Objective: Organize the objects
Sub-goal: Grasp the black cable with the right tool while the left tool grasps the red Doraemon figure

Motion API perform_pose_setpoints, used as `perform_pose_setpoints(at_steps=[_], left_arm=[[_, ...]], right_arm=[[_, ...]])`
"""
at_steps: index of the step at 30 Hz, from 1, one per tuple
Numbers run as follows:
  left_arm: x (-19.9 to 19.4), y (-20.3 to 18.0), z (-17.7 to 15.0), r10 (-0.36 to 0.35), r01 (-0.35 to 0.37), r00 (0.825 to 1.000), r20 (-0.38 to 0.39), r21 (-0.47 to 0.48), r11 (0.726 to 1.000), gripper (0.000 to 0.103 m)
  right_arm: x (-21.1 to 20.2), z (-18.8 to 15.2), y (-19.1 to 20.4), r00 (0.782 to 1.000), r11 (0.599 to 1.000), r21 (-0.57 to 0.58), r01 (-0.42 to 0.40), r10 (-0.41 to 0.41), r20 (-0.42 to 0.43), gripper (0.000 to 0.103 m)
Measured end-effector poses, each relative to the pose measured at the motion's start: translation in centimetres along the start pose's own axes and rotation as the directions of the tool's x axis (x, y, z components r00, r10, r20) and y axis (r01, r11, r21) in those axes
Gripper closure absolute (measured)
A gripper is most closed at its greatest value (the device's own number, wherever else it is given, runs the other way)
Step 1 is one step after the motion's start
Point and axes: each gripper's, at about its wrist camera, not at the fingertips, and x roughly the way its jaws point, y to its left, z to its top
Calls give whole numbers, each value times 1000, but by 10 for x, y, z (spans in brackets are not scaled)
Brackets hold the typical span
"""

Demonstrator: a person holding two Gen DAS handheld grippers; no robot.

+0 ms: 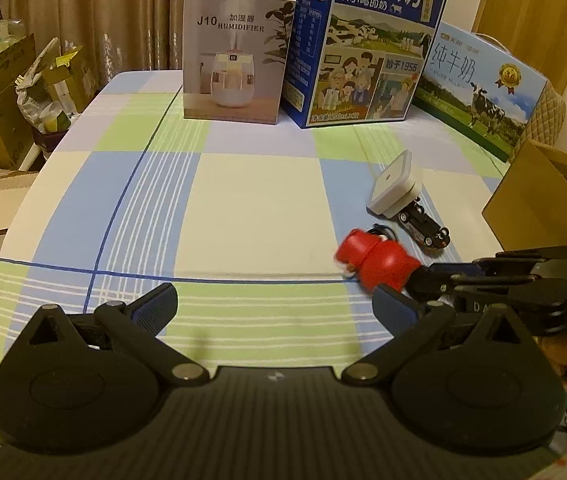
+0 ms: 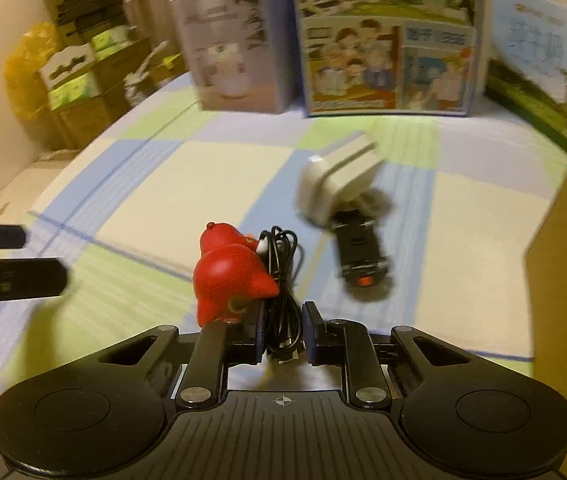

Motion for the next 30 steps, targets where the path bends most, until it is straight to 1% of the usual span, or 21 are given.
perform_pose_setpoints(at_steps=[2, 4, 6, 8, 10, 12, 14, 16, 18, 20, 22, 25, 26, 30], left_arm=[[1, 0, 0, -2, 2, 1000, -3, 0, 1000, 1], [2, 0, 0, -9, 9, 1000, -3, -6, 1000, 1], [4, -2, 0, -21, 21, 1000, -6, -6, 1000, 1], [6, -5, -1, -24, 24, 1000, -9, 1, 1000, 1], [8, -8, -1, -26, 26, 1000, -10, 7, 1000, 1], [10, -12, 0, -29, 29, 1000, -9, 7, 1000, 1], [14, -14, 1, -28, 28, 1000, -12, 8, 1000, 1], [18, -14, 2, -22, 23, 1000, -12, 12, 1000, 1], [21, -11, 2, -9, 10, 1000, -14, 25, 1000, 1], [23, -5, 2, 16, -15, 1000, -9, 47, 999, 2], [25, 4, 0, 30, -29, 1000, -10, 60, 998, 2], [30, 16, -5, 42, -40, 999, -27, 66, 997, 8], [33, 20, -5, 42, -40, 999, -29, 64, 997, 13], [40, 29, -6, 20, -19, 999, -36, 23, 1000, 23]], right_arm=[[-1, 0, 7, 998, 999, -2, -54, 54, -29, 88], [-3, -2, 14, 991, 994, -2, -110, 109, -72, 88], [-7, -4, 21, 986, 992, 4, -127, 127, -108, 88], [-12, -3, 20, 988, 994, 32, -106, 109, -114, 88], [-17, -3, 15, 992, 997, 55, -59, 65, -110, 88], [-19, -4, 9, 995, 999, 43, -15, 19, -101, 88], [-17, -8, 4, 995, 999, 38, 12, -8, -103, 88], [-16, -13, -1, 995, 999, 45, -3, 7, -101, 87], [-16, -15, -3, 995, 999, 33, -17, 20, -93, 83], [-14, -16, -1, 995, 1000, 9, -13, 13, -96, 74], [-10, -18, 2, 995, 1000, -25, -17, 15, -100, 70], [-5, -19, 8, 995, 998, -56, -22, 17, -95, 68], [-4, -18, 9, 995, 998, -55, -25, 19, -96, 68], [-4, -16, 11, 995, 998, -36, -47, 43, -93, 68]])
